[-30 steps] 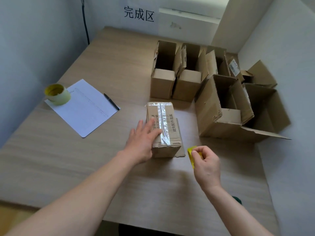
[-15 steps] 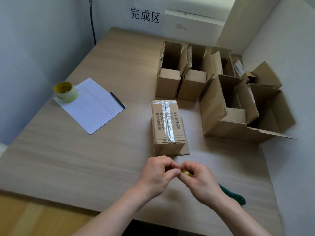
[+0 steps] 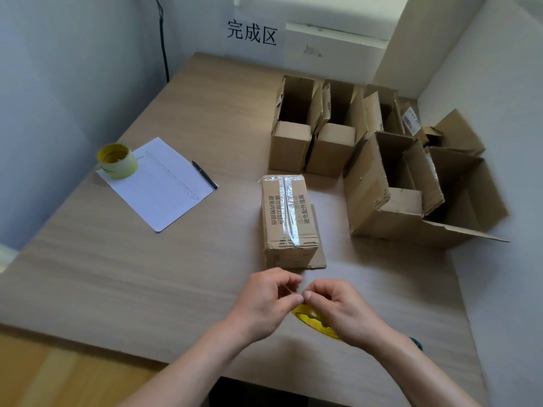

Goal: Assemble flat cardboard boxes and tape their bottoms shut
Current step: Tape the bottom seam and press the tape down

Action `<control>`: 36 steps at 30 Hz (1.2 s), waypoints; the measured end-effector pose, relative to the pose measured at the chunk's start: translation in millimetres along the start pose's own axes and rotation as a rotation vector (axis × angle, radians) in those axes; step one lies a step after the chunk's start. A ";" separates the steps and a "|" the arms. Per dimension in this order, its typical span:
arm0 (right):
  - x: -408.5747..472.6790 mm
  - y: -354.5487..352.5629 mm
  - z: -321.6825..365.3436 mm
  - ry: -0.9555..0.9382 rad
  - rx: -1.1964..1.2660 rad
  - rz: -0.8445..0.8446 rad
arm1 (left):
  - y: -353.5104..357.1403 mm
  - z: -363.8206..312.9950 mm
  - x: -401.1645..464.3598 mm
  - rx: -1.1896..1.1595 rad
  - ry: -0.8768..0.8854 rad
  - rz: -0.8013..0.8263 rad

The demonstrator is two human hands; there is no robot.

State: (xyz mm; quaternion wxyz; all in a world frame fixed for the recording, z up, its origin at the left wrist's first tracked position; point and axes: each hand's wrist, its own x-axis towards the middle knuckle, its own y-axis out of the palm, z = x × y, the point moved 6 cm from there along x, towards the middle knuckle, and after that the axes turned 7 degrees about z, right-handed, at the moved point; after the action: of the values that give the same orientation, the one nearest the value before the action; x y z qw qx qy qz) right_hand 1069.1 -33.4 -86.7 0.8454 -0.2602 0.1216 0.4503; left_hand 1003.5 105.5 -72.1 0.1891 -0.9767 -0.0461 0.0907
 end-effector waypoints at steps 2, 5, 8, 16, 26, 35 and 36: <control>0.3 -1.0 2.5 -0.013 -0.014 -0.003 | 3.1 0.9 2.0 -0.043 -0.043 0.022; 0.0 -4.5 4.4 -0.025 -0.037 -0.021 | 4.3 1.7 4.6 -0.092 -0.097 0.013; 1.0 -7.3 5.6 -0.033 -0.062 -0.032 | 3.9 2.5 7.6 -0.145 -0.136 0.015; 2.7 -11.9 20.3 -0.045 -0.511 -0.121 | 3.6 8.8 16.8 -0.186 -0.283 -0.046; -18.6 -26.7 13.3 -0.016 0.559 0.256 | -18.3 3.7 20.7 -0.318 -0.249 -0.074; -3.6 -76.5 28.6 0.081 -0.996 -0.324 | -27.3 35.6 17.9 -0.428 -0.316 -0.386; 3.9 -74.6 30.2 0.044 -1.000 -0.325 | -27.9 39.5 18.5 -0.439 -0.323 -0.432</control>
State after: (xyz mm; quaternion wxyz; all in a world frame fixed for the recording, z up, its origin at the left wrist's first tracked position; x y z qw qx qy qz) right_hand 1131.9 -48.4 -38.5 0.6742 -0.6567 -0.1323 0.3109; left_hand 1012.4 147.8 -100.5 -0.0203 -0.9348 -0.2997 0.1897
